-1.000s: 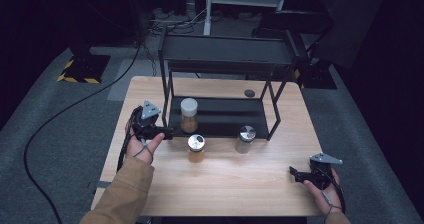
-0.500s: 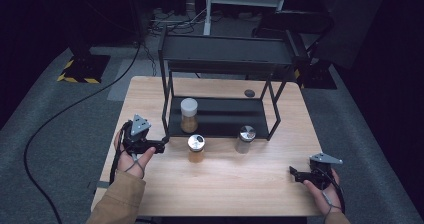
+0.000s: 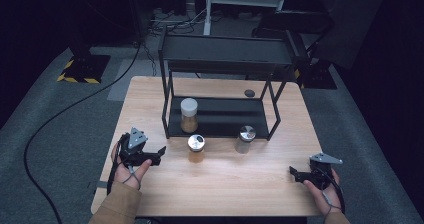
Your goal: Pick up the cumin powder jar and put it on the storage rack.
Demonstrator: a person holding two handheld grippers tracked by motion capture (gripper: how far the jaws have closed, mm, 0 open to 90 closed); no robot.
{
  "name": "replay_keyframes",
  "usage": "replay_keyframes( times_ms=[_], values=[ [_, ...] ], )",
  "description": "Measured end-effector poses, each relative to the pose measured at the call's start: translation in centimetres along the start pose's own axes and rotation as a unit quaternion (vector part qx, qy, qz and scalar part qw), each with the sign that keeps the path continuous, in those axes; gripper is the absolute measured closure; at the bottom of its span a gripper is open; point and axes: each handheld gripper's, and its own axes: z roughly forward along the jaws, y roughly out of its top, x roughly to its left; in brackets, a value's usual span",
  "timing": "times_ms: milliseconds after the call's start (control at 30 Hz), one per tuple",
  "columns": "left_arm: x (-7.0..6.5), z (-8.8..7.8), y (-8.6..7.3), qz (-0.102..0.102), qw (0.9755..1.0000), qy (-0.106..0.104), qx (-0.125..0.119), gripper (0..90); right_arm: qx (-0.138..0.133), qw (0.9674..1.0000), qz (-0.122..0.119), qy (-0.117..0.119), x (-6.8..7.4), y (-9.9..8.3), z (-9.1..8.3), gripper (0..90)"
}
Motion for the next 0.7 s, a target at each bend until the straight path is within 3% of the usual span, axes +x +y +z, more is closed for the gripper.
replay_keyframes(
  times_ms=[500, 600, 700],
  values=[
    [0.3, 0.7, -1.9, -0.01, 0.9995, -0.001, 0.028, 2.9, 0.0, 1.0, 0.0, 0.0, 0.0, 0.0, 0.0, 3.3],
    [0.4, 0.9, -1.8, -0.012, 0.999, -0.005, 0.044, 2.9, 0.0, 1.0, 0.0, 0.0, 0.0, 0.0, 0.0, 3.3],
    [0.4, 0.9, -2.0, -0.01, 0.999, -0.004, 0.044, 2.9, 0.0, 1.0, 0.0, 0.0, 0.0, 0.0, 0.0, 3.3]
  ],
)
